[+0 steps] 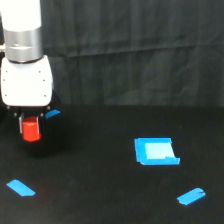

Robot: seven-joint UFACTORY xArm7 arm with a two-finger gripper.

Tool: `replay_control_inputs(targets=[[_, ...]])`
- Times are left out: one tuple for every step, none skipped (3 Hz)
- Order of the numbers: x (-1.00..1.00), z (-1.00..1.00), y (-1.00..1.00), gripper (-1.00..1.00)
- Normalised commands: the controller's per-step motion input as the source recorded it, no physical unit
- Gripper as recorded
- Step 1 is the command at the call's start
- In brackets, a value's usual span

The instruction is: Pick up the red object from the table

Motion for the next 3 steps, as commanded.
replay_control_inputs(targets=[[-0.16, 0.90, -0.21, -1.00], [-0.19, 0.78, -0.05, -1.00], [-0.02, 0.55, 0.19, -1.00]])
